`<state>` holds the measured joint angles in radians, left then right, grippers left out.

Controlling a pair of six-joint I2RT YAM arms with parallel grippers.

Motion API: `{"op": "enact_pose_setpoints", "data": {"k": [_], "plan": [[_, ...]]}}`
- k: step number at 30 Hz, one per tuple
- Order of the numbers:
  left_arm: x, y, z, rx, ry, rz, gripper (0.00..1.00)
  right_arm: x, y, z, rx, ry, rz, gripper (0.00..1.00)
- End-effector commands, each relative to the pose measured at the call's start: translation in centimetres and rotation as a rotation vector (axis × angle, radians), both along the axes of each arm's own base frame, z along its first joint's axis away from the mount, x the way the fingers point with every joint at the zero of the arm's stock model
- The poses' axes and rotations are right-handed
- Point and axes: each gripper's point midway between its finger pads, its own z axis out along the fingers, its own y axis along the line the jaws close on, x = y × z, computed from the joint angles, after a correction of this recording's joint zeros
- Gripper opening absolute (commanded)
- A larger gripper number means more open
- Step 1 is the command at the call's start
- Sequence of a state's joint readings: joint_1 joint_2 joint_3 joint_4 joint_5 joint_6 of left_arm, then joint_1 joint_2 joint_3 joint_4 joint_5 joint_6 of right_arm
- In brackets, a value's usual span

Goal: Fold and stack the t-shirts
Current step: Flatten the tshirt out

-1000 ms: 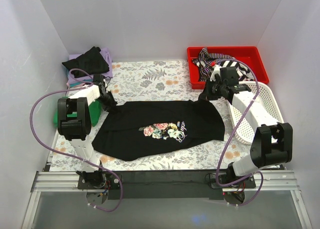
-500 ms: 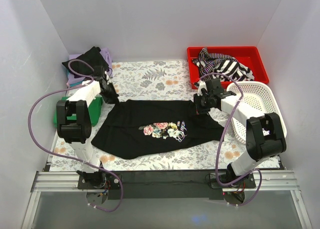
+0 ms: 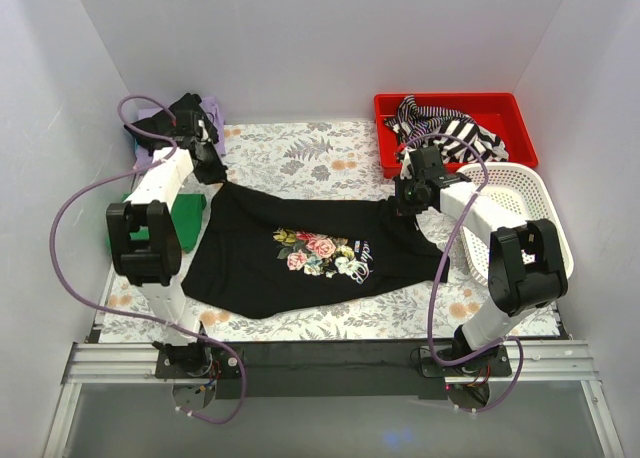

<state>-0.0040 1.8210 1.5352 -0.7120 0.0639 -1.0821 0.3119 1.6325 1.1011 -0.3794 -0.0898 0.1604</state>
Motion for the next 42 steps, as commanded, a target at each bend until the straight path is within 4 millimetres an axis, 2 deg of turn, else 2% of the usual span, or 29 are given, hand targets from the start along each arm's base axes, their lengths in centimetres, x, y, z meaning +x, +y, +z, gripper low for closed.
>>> {"op": "enact_pose_setpoints", "data": {"k": [1,2,3,4,5,10,11,12,14,15,16,17,18,20,21,22,23,24,25,26,27,29,31,33,34,38,42], "plan": [[0.1,0.6,-3.7,0.027,0.092,0.013,0.16,1.9,-0.3,2.0,-0.019,-0.063,-0.019,0.01],[0.3,0.6,-4.7,0.031,0.112,0.007,0.28,2.1,-0.5,2.1,-0.035,-0.074,-0.026,0.01],[0.1,1.0,-5.2,0.05,0.147,0.021,0.31,2.3,-0.5,2.4,-0.038,-0.083,-0.022,0.02],[0.3,2.4,-5.5,0.115,0.155,0.069,0.33,2.6,-0.6,3.0,-0.044,-0.094,-0.023,0.02],[0.5,2.7,-6.1,0.129,0.166,0.076,0.35,2.9,-1.0,3.5,-0.051,-0.112,-0.037,0.02],[2.6,4.4,-3.2,0.214,0.115,0.109,0.37,5.2,-3.8,6.7,-0.135,-0.218,-0.154,0.02],[2.7,3.8,-2.8,0.188,0.11,0.093,0.37,5.5,-4.3,7.2,-0.148,-0.232,-0.174,0.02],[2.5,3.2,-1.4,0.161,0.081,0.07,0.37,5.8,-4.8,7.8,-0.159,-0.249,-0.19,0.02],[1.3,2.8,-1.2,0.139,0.079,0.065,0.36,6.5,-5.8,8.0,-0.178,-0.257,-0.201,0.03],[1.0,2.6,0.8,0.128,0.013,0.071,0.36,7.1,-6.1,8.5,-0.184,-0.27,-0.212,0.03],[-0.4,2.4,0.0,0.116,0.037,0.064,0.36,7.4,-6.6,8.2,-0.198,-0.264,-0.223,0.02],[-0.9,2.3,0.5,0.104,0.021,0.065,0.36,7.7,-6.9,7.4,-0.213,-0.246,-0.232,0.02],[-1.2,1.9,1.2,0.085,-0.005,0.057,0.36,8.3,-7.1,7.6,-0.219,-0.255,-0.248,0.02],[-2.8,0.6,2.6,0.031,-0.037,0.007,0.37,9.0,-8.1,6.9,-0.264,-0.247,-0.299,0.02],[-3.4,-0.7,3.0,-0.025,-0.052,-0.05,0.37,9.5,-8.4,7.3,-0.276,-0.254,-0.317,0.03],[-4.3,-1.2,3.6,-0.045,-0.064,-0.08,0.37,9.6,-8.5,7.3,-0.287,-0.249,-0.321,0.03],[-5.3,-1.6,2.9,-0.059,-0.036,-0.103,0.37,9.6,-9.0,7.4,-0.299,-0.251,-0.354,0.05],[-6.7,-1.8,1.9,-0.064,0.011,-0.111,0.37,9.7,-9.4,7.6,-0.312,-0.258,-0.372,0.13],[-6.9,-1.8,1.8,-0.067,0.017,-0.112,0.37,9.8,-9.6,7.8,-0.321,-0.263,-0.381,0.24],[-8.0,-1.9,0.6,-0.071,0.056,-0.112,0.37,9.9,-10.0,7.8,-0.335,-0.262,-0.396,0.3],[-8.1,-1.9,0.1,-0.078,0.061,-0.099,0.36,9.8,-10.2,7.9,-0.345,-0.261,-0.409,0.46],[-8.5,-1.8,-0.9,-0.075,0.083,-0.086,0.36,9.6,-11.0,8.6,-0.37,-0.272,-0.446,0.57],[-8.9,-1.8,-1.6,-0.072,0.104,-0.089,0.36,9.4,-11.2,9.6,-0.37,-0.29,-0.46,0.58],[-9.0,-1.4,-2.2,-0.054,0.115,-0.082,0.36,8.6,-10.8,11.5,-0.323,-0.327,-0.438,0.6],[-9.1,-1.2,-2.5,-0.042,0.125,-0.08,0.36,8.3,-8.7,12.7,-0.224,-0.348,-0.348,0.6],[-9.7,-0.8,-4.1,-0.023,0.177,-0.046,0.36,6.2,-5.0,12.9,-0.091,-0.336,-0.214,0.64],[-10.5,-0.2,-5.8,-0.002,0.205,-0.001,0.36,4.0,-3.5,11.0,-0.061,-0.289,-0.168,0.66]]}}
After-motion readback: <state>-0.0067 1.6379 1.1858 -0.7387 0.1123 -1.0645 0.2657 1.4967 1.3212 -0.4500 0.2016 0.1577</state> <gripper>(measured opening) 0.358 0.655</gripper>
